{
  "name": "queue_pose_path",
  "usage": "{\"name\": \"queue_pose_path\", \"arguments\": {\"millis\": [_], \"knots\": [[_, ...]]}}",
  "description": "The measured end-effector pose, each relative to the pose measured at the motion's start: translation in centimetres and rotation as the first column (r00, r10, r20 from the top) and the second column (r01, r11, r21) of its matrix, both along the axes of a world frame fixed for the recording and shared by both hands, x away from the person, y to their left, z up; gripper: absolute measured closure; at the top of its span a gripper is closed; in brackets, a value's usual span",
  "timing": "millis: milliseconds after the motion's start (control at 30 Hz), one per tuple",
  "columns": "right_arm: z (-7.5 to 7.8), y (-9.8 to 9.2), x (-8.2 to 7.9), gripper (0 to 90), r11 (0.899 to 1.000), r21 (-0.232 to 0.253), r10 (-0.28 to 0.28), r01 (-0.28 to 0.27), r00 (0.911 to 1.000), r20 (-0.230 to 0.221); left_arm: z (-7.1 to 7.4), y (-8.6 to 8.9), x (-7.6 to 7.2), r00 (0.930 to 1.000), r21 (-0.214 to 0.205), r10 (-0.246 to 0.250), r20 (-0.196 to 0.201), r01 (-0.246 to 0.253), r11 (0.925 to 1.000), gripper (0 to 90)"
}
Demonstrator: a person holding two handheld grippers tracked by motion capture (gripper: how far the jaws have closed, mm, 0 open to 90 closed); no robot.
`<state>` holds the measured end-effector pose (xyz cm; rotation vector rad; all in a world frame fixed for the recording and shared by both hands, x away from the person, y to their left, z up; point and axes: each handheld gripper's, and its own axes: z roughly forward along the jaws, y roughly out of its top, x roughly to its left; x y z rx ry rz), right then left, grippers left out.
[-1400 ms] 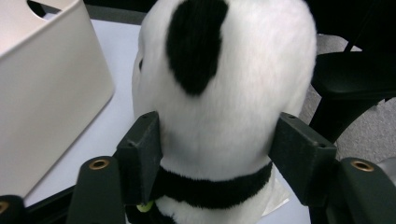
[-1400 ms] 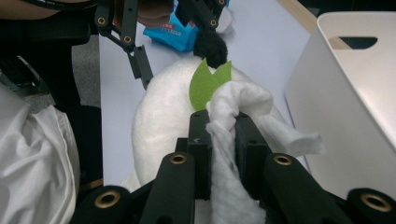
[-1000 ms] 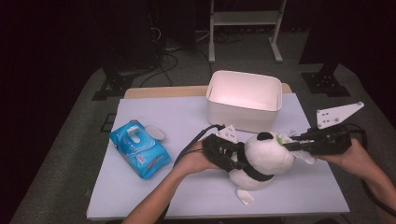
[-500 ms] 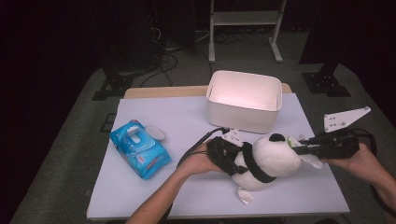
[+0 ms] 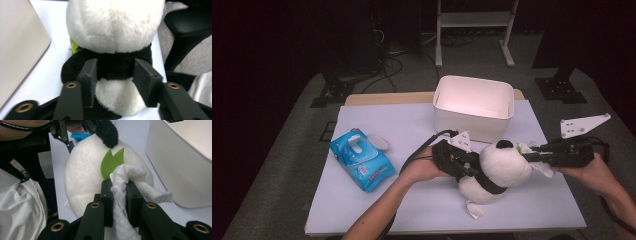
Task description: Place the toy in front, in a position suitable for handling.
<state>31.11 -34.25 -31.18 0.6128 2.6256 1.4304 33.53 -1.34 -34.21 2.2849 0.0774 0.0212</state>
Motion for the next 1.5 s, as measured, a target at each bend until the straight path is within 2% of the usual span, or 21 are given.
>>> {"name": "queue_pose_path", "arguments": {"millis": [100, 267, 333, 367, 433, 533, 600, 767, 833, 967, 1033, 1100, 1167, 1233, 1333, 1433, 1500], "knots": [[-0.1, 0.1, -0.1, 78.7, 1.000, -0.005, 0.002, -0.002, 1.0000, -0.001, -0.6, -0.4, 0.2, 0.9997, -0.042, 0.003, -0.023, -0.004, 0.9991, 42.8], [-0.5, -0.2, -0.3, 78.8, 1.000, -0.010, -0.004, 0.004, 0.9999, -0.012, -0.7, -1.0, 0.5, 0.9988, -0.092, 0.013, -0.047, -0.017, 0.9956, 33.7], [-0.6, -0.4, -0.4, 78.8, 1.000, -0.009, -0.001, 0.001, 0.9998, -0.021, -0.7, -1.6, 0.6, 0.9990, -0.084, 0.021, -0.040, -0.024, 0.9962, 27.6], [-0.7, -0.4, -0.4, 78.8, 1.000, -0.008, -0.002, 0.002, 0.9998, -0.021, -0.8, -1.9, 0.6, 0.9991, -0.082, 0.017, -0.038, -0.020, 0.9964, 27.4], [-0.8, -0.5, -0.5, 78.8, 1.000, -0.010, 0.001, -0.001, 0.9998, -0.019, -0.8, -2.5, 0.6, 0.9992, -0.080, 0.004, -0.039, -0.007, 0.9968, 27.7], [-0.9, -0.8, -0.6, 78.8, 1.000, -0.009, -0.012, 0.012, 0.9997, -0.019, -0.7, -2.8, 0.7, 0.9988, -0.108, -0.006, -0.049, 0.000, 0.9942, 40.5], [-1.0, -1.0, -0.7, 78.7, 1.000, 0.016, -0.018, 0.019, 0.9997, -0.017, -0.5, -2.6, 0.7, 0.9986, -0.124, 0.002, -0.053, -0.009, 0.9922, 44.0], [-0.9, -1.1, -0.6, 78.7, 0.995, 0.100, -0.016, 0.016, 0.9999, 0.004, 0.5, -2.2, 0.7, 0.9992, -0.120, 0.017, -0.035, -0.021, 0.9926, 44.7], [-0.8, -0.8, -0.3, 78.8, 0.994, 0.112, -0.012, 0.010, 0.9998, 0.017, 0.8, -1.8, 0.7, 0.9991, -0.122, 0.027, -0.032, -0.031, 0.9921, 44.7], [-1.2, -0.3, 0.1, 78.7, 0.992, 0.128, -0.010, 0.009, 0.9999, 0.009, 1.6, -0.7, 0.7, 0.9991, -0.132, 0.037, -0.022, -0.040, 0.9904, 44.7], [-1.7, 0.2, 0.3, 78.7, 0.991, 0.131, -0.003, 0.002, 1.0000, 0.006, 2.0, -0.2, 0.6, 0.9989, -0.112, 0.047, -0.007, -0.047, 0.9926, 44.6], [-2.3, 0.9, 0.5, 78.7, 0.993, 0.119, 0.007, -0.006, 0.9999, -0.008, 2.0, 0.2, 0.4, 0.9987, -0.068, 0.051, 0.007, -0.050, 0.9964, 44.5], [-3.0, 1.5, 0.9, 78.7, 0.994, 0.110, 0.021, -0.018, 0.9994, -0.028, 1.6, 0.4, 0.4, 0.9987, -0.033, 0.050, -0.001, -0.050, 0.9982, 44.4], [-3.3, 1.7, 0.9, 78.7, 0.996, 0.089, 0.028, -0.025, 0.9991, -0.033, 1.2, 0.4, 0.3, 0.9987, -0.026, 0.050, -0.007, -0.050, 0.9984, 44.0], [-2.7, 1.2, 0.6, 78.6, 0.996, 0.091, 0.018, -0.016, 0.9996, -0.021, 1.3, 0.0, 0.1, 0.9988, -0.021, 0.049, -0.003, -0.049, 0.9986, 43.4], [-1.8, 1.3, 0.1, 78.6, 0.998, 0.053, 0.015, -0.014, 0.9999, -0.002, 1.4, -0.6, 0.0, 0.9991, 0.004, 0.042, 0.011, -0.042, 0.9991, 43.2], [-1.3, 1.2, 0.1, 78.6, 0.998, 0.055, 0.018, -0.018, 0.9998, 0.009, 1.3, -1.0, -0.1, 0.9993, 0.006, 0.037, 0.010, -0.037, 0.9993, 42.9]]}}
